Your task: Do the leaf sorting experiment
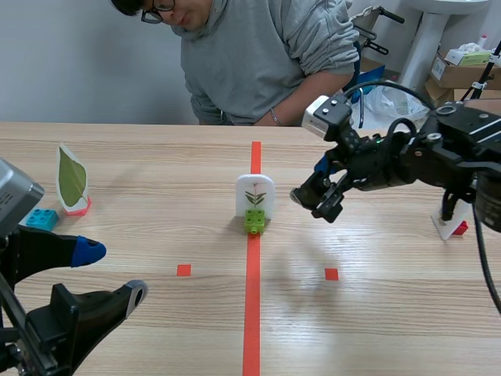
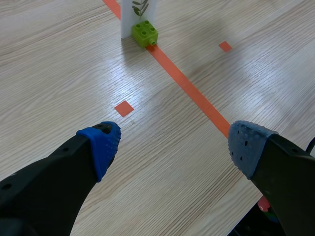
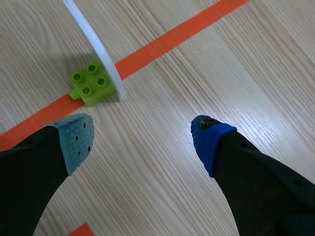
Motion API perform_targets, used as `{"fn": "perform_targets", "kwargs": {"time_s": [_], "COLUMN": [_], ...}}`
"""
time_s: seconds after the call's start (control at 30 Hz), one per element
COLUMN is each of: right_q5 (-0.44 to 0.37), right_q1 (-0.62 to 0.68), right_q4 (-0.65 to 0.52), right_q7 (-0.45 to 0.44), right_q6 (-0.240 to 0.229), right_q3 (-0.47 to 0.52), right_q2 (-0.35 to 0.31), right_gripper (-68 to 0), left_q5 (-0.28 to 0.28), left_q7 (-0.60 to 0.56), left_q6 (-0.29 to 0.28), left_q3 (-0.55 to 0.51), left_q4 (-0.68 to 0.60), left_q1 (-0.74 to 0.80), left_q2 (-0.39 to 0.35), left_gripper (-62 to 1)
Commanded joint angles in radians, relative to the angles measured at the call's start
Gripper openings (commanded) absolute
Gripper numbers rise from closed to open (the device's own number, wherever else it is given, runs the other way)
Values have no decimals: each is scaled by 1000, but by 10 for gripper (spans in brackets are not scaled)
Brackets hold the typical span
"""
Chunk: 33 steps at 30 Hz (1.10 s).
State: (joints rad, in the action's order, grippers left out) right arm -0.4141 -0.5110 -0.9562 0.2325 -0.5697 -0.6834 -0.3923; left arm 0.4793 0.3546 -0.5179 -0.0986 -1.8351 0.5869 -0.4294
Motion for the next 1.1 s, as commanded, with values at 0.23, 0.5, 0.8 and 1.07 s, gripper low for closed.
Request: {"fn": "perform_targets", "kwargs": {"time_s": [0.23,0.5,0.8,1.07], "right_q5": [39,75,95,94], "right_q1": [-103,-141,-139,-134], "right_q4": [141,256,282,282], "right_q7": [-44,-86,-109,-125], "right_q6": [-7,-6,1,16], "right_q3": [-58,-63,-64,-64], "right_q2": [123,216,237,237], "right_gripper": [-267,-267,-283,-396], "left_q5": [8,8,8,8], "left_q7": [-17,-17,-17,-17], "left_q6": [-2,-2,-2,-2], "left_q3": [-3,-3,-3,-3], "left_q4": [-10,-10,-10,-10], "left_q1": [-3,-3,-3,-3], "left_q2": [3,3,2,2], "left_gripper": [-132,-132,-132,-132]}}
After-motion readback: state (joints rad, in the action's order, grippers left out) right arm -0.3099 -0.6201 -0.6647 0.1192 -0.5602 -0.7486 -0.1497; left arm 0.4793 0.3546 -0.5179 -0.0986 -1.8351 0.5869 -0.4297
